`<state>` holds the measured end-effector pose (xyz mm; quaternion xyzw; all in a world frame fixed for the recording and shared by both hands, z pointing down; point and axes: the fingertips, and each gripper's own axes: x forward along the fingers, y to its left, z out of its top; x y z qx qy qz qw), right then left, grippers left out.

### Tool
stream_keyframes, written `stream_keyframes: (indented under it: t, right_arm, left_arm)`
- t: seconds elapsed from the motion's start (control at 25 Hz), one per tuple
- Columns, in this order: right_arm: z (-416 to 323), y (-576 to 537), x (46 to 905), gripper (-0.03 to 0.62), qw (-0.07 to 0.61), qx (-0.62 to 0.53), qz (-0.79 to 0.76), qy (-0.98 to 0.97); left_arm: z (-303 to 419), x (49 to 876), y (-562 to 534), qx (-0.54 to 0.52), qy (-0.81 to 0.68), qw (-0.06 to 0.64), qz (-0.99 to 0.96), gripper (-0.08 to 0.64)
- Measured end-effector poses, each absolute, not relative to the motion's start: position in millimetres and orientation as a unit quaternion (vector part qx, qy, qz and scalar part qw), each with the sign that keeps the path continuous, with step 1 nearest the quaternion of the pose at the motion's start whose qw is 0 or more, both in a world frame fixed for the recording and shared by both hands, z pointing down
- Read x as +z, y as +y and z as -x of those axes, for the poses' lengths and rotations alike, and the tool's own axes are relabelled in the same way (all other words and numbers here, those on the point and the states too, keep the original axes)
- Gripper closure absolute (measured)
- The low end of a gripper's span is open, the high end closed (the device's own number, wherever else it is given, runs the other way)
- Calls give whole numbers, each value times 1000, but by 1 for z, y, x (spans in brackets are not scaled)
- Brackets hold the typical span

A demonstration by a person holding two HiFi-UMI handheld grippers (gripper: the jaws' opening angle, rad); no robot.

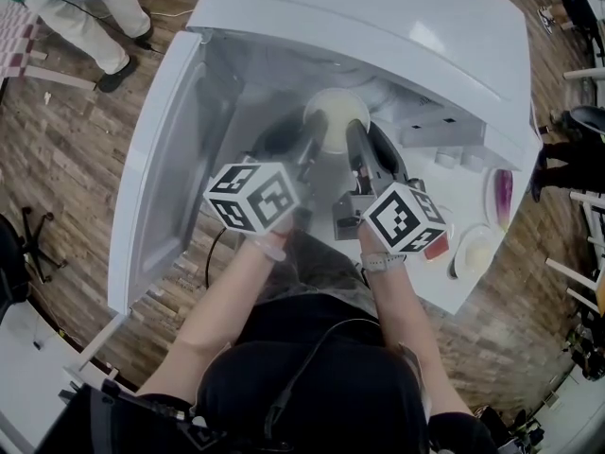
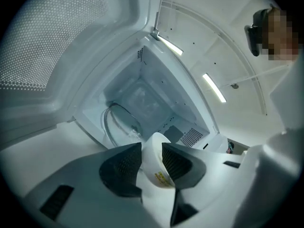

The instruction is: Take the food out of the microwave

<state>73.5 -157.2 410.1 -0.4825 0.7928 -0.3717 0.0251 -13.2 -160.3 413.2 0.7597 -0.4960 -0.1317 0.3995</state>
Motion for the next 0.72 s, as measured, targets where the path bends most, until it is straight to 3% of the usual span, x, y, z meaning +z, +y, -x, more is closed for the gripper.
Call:
stream_keyframes:
  t: [0.72]
  right_arm:
    - [-93, -115, 429, 459, 11, -388, 498, 776]
  left_arm:
    - [-6, 433, -122, -124, -478, 429, -756, 419]
